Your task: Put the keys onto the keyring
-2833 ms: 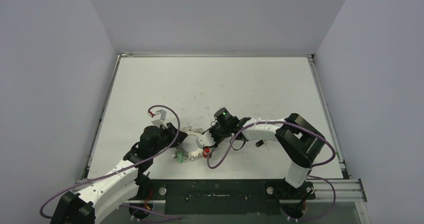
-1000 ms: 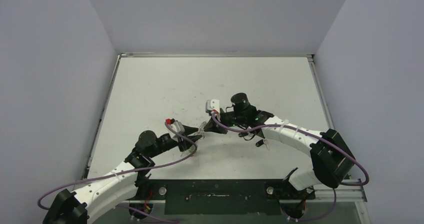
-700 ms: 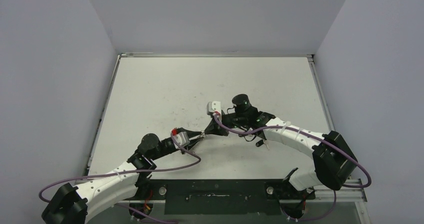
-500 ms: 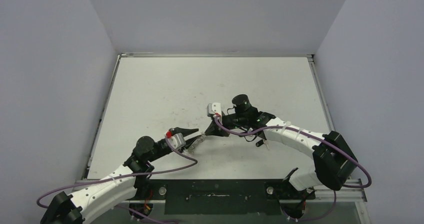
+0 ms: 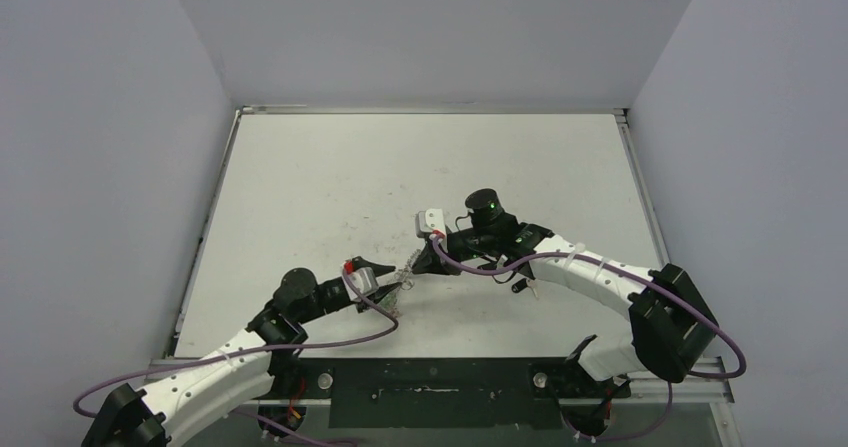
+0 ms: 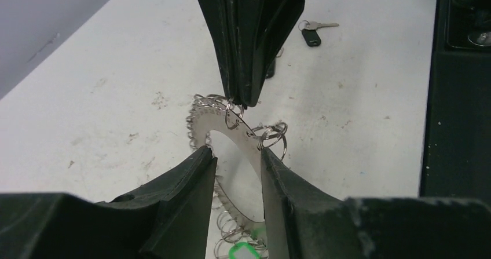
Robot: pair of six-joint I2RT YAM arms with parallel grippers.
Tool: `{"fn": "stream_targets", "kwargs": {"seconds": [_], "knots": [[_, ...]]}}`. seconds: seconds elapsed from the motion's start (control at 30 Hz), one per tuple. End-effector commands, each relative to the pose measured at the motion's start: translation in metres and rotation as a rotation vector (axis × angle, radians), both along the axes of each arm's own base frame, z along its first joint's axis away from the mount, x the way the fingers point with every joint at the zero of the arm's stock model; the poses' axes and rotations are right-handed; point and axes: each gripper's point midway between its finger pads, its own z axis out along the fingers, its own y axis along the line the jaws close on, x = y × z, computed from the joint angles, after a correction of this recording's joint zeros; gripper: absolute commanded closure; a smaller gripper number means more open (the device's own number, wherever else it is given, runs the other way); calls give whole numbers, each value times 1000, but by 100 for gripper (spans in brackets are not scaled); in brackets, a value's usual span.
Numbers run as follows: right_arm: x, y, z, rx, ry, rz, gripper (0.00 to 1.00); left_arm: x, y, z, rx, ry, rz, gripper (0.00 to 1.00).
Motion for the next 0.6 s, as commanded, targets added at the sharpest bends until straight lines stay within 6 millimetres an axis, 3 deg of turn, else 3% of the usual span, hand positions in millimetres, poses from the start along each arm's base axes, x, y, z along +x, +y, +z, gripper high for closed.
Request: {"fn": "stream_targets", "kwargs": {"seconds": [0.0, 0.33, 0.57], "knots": [[-3, 6, 36, 101, -78, 58, 100, 1, -9, 15, -10, -23, -45, 66], [-4, 7, 34, 98, -81, 58, 100, 9, -13, 25, -73, -63, -26, 67], [-2, 6, 35, 99, -93, 55, 100, 9, -1, 34, -20, -116, 12, 66]]}}
